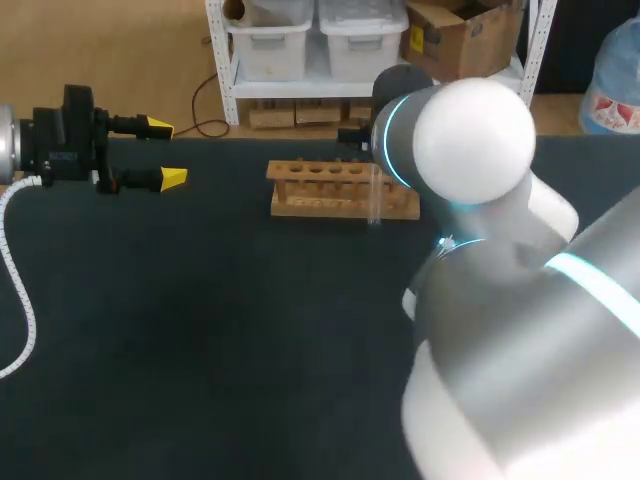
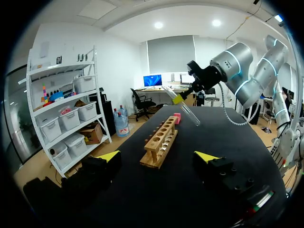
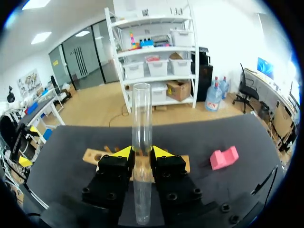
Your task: Grasp the test tube, adjust it, and insert it.
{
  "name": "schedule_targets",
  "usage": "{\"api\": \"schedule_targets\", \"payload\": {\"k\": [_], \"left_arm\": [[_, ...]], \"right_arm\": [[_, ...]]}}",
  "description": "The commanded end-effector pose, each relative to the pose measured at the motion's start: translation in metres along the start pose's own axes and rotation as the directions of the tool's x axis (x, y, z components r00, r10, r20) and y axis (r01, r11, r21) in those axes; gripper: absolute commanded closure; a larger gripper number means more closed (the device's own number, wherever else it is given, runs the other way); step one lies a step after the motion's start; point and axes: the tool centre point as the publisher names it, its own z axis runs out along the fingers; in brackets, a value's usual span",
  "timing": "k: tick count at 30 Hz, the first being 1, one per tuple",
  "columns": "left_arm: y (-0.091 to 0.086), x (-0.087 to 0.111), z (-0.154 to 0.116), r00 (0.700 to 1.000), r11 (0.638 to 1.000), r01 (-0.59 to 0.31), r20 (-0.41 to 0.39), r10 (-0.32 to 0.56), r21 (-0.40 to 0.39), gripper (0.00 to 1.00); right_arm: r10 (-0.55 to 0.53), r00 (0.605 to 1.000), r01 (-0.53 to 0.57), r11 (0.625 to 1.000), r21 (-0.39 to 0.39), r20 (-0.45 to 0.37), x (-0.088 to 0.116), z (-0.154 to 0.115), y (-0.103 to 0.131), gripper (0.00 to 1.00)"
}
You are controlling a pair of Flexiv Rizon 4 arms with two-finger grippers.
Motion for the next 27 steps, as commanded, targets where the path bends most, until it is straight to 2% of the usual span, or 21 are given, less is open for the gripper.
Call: {"api": "schedule_targets", "payload": {"k": [1,8,21,27], "left_arm": [[-0.001,0.002,-0.001,1.0,1.0,-0.004,0.006,0.004,-0.003,0.0],[-0.001,0.002,-0.001,1.0,1.0,-0.004,0.006,0.004,-0.003,0.0],[-0.001,0.002,-0.001,1.0,1.0,-0.004,0.006,0.004,-0.003,0.0],[-0.001,0.002,-0.001,1.0,1.0,-0.004,0.006,0.004,-0.003,0.0]], "right_arm": [[-0.002,0.986,0.004,1.0,-0.016,0.167,-0.009,0.0,-0.001,1.0],[-0.002,0.98,0.01,0.999,-0.037,0.2,-0.025,0.001,-0.002,1.0],[-0.026,0.946,0.048,0.997,-0.059,0.323,-0.062,-0.002,-0.004,1.0],[-0.019,0.925,0.047,0.997,-0.066,0.379,-0.071,-0.005,-0.009,1.0]]}}
